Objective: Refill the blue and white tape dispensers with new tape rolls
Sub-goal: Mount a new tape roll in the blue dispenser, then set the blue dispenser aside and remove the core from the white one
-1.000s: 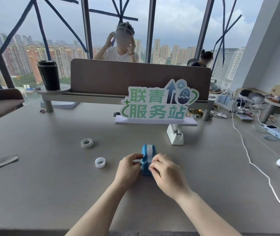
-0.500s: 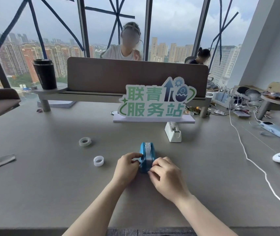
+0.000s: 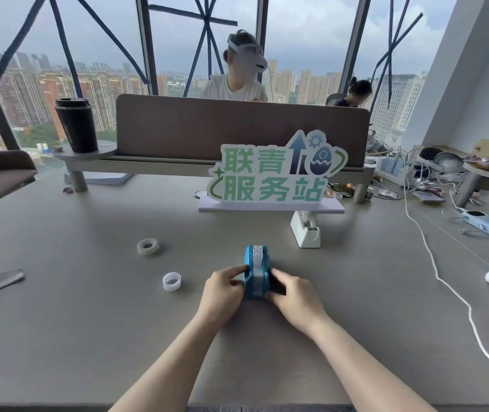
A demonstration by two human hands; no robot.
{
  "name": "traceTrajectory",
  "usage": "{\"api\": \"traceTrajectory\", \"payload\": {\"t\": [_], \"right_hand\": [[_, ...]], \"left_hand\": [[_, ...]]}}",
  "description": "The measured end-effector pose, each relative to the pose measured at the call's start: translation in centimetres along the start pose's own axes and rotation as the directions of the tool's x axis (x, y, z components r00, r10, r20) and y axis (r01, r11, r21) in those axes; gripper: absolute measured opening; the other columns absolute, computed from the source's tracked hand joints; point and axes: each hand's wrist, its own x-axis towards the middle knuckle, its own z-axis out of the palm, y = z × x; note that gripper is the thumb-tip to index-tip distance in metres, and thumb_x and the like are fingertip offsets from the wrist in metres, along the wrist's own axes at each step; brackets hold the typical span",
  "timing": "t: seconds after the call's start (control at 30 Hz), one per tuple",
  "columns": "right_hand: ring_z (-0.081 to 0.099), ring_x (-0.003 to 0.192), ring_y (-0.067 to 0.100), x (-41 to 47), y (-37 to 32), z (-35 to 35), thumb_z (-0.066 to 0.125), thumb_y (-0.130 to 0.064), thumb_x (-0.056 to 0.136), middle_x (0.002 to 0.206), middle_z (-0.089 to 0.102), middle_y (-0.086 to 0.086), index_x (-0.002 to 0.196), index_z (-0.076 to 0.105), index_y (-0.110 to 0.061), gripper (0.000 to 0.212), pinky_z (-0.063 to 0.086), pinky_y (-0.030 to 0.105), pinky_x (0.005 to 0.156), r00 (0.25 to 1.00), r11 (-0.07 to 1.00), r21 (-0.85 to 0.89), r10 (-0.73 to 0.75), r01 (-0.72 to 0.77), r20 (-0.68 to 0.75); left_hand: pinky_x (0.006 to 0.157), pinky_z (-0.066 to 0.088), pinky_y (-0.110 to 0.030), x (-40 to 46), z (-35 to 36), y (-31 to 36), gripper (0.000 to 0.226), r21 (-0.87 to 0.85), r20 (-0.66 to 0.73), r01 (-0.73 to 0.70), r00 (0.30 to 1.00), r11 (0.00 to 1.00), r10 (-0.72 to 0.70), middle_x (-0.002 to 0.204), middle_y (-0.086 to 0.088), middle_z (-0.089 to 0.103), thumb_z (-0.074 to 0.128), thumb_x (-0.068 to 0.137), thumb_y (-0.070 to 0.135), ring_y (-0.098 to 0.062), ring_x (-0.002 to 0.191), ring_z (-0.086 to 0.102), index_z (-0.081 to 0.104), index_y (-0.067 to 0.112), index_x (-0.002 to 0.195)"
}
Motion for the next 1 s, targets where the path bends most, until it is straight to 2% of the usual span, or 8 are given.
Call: {"api": "traceTrajectory", "payload": {"t": [0.1,0.2,0.37,0.57,0.73,0.8,0.9,1.0], "right_hand": [[0.056,0.125,0.021,1.9,-0.6,0.6,0.069,-0.026,0.083,0.134,0.062,0.002,0.140,0.049,-0.023,0.060,0.044,0.027,0.096,1.000,1.000,0.001,0.000,0.000,-0.005],[0.055,0.125,0.024,4.6,-1.8,1.3,0.066,-0.024,0.084,0.134,0.062,0.004,0.139,0.049,-0.022,0.057,0.044,0.029,0.096,1.000,1.000,0.004,-0.001,0.001,-0.002],[0.057,0.121,0.027,9.1,-3.4,2.8,0.064,-0.020,0.087,0.130,0.064,0.004,0.133,0.055,-0.020,0.046,0.043,0.028,0.093,1.000,0.999,0.033,-0.012,0.012,0.008],[0.057,0.120,0.029,12.4,-4.0,4.5,0.061,-0.019,0.090,0.131,0.064,0.004,0.133,0.054,-0.020,0.044,0.044,0.031,0.093,0.999,0.998,0.051,-0.029,0.028,0.019],[0.051,0.129,0.024,12.5,-2.5,4.6,0.055,-0.015,0.094,0.140,0.056,0.003,0.142,0.045,-0.018,0.050,0.039,0.029,0.104,0.997,0.994,0.102,-0.047,0.040,0.066],[0.059,0.119,0.023,12.3,-1.5,3.6,0.052,-0.006,0.092,0.128,0.065,0.002,0.133,0.055,-0.015,0.042,0.045,0.030,0.099,0.992,0.980,0.188,-0.050,0.070,-0.112],[0.062,0.096,0.024,12.1,0.7,0.6,0.051,0.005,0.083,0.101,0.068,0.003,0.110,0.066,-0.015,0.037,0.050,0.034,0.081,0.850,0.980,0.170,0.004,0.101,-0.527],[0.060,0.101,0.026,12.3,3.9,-2.4,0.051,0.003,0.080,0.112,0.062,0.006,0.113,0.061,-0.016,0.039,0.046,0.033,0.081,0.787,0.974,0.221,0.171,-0.046,-0.592]], "left_hand": [[0.050,0.038,-0.004,1.5,-0.4,0.1,0.054,-0.008,-0.028,0.016,0.999,1.000,-0.016,0.100,0.001,0.076,0.048,0.079,0.004,0.001,0.058,0.057,0.066,0.027,0.125],[0.054,0.043,-0.014,3.9,-1.4,-0.1,0.057,-0.026,-0.008,0.054,0.998,0.998,-0.055,0.082,0.004,0.077,0.054,0.075,0.005,0.003,0.048,0.054,0.064,0.027,0.126],[0.070,0.048,-0.020,8.5,-3.6,-0.4,0.057,0.058,-0.003,0.052,0.999,0.997,-0.052,0.092,-0.001,0.079,0.060,0.074,0.003,-0.013,0.086,0.071,0.064,0.026,0.127],[0.078,0.043,-0.018,11.9,-4.7,-0.9,0.055,0.124,-0.044,0.049,0.998,0.991,-0.044,0.109,-0.003,0.076,0.062,0.078,0.000,-0.010,0.083,0.066,0.064,0.022,0.128],[0.082,0.049,-0.025,11.7,-4.5,-1.1,0.056,0.081,-0.062,0.050,0.997,0.995,-0.045,0.118,-0.003,0.070,0.056,0.080,0.002,-0.014,0.095,0.065,0.060,0.023,0.132],[0.085,0.049,-0.024,10.7,-4.2,-0.3,0.055,0.056,-0.180,-0.025,0.983,0.998,0.035,0.123,-0.001,0.062,0.051,0.079,-0.003,-0.016,0.105,0.061,0.061,0.018,0.129],[0.072,0.043,-0.014,9.4,-2.7,1.7,0.044,0.067,-0.286,-0.191,0.937,0.979,0.202,0.110,0.003,0.060,0.047,0.081,-0.006,-0.014,0.094,0.058,0.069,0.014,0.113],[0.073,0.042,-0.016,9.4,1.0,3.4,0.036,0.075,-0.148,-0.258,0.952,0.963,0.266,0.102,0.004,0.064,0.049,0.083,-0.004,-0.014,0.089,0.060,0.071,0.013,0.107]]}}
